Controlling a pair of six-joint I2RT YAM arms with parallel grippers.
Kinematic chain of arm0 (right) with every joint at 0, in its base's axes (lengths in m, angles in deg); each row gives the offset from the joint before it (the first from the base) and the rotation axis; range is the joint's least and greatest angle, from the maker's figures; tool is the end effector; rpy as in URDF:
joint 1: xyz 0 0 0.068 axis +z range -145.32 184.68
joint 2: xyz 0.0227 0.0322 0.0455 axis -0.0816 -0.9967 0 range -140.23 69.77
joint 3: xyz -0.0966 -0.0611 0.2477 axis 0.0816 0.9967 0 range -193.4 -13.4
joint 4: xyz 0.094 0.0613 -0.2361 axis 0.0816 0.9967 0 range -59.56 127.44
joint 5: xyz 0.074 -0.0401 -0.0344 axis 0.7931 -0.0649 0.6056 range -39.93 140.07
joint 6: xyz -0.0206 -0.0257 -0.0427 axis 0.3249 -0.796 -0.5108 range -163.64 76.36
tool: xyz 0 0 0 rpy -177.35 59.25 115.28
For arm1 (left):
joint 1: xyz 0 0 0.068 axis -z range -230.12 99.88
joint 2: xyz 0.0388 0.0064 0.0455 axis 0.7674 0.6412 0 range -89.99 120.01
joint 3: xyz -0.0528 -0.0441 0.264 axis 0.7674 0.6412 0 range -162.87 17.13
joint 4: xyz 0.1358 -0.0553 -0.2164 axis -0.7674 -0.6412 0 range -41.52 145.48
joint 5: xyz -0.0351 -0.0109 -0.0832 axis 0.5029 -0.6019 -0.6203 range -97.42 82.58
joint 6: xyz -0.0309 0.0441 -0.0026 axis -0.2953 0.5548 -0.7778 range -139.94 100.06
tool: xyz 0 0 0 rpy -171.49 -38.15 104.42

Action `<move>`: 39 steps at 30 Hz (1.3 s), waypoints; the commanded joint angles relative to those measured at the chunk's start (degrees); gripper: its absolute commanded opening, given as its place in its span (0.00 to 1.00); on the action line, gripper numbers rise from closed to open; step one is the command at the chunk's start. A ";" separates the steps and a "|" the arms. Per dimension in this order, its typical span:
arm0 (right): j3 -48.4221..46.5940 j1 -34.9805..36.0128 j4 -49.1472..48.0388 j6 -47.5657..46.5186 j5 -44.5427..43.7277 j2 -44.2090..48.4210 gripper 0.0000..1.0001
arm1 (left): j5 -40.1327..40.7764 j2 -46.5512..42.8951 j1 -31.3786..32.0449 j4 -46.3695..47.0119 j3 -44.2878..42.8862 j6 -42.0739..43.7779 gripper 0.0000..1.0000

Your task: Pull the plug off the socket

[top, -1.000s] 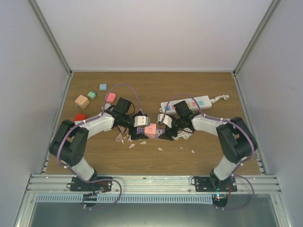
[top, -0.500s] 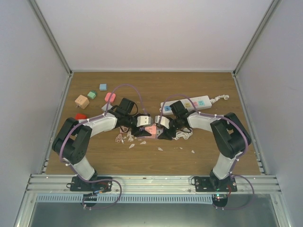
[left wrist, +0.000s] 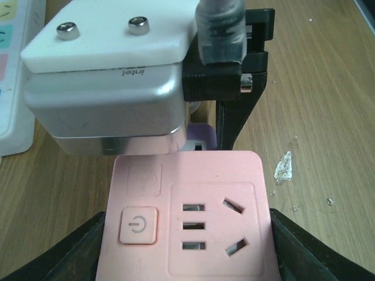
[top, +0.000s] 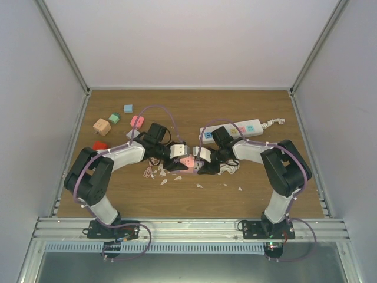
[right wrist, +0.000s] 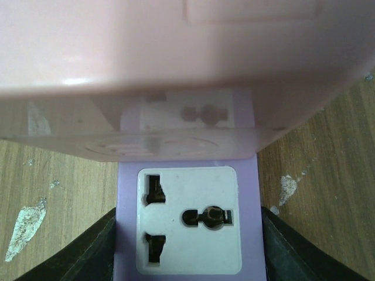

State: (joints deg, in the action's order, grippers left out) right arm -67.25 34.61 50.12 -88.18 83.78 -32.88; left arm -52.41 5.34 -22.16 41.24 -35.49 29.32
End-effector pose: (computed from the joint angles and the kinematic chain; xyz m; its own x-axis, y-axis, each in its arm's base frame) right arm 0.2694 0.1779 0.1298 -0.1598 -0.7652 -0.6237 -0.9871 0.1159 0.1107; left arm 0.2702 -0.1721 0.1712 0.0260 0.5929 -0.8049 0.9996 -0.0081 0.0263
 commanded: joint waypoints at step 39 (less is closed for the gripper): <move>1.47 -0.38 -6.63 10.60 10.82 6.98 0.77 | 0.01 -2.23 2.56 -0.79 1.47 -0.38 0.35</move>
State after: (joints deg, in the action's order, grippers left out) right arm -66.31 34.35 48.70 -82.28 89.01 -26.33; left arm -51.34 4.22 -20.21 39.66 -34.92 28.38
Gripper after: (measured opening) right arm 0.786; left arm 0.624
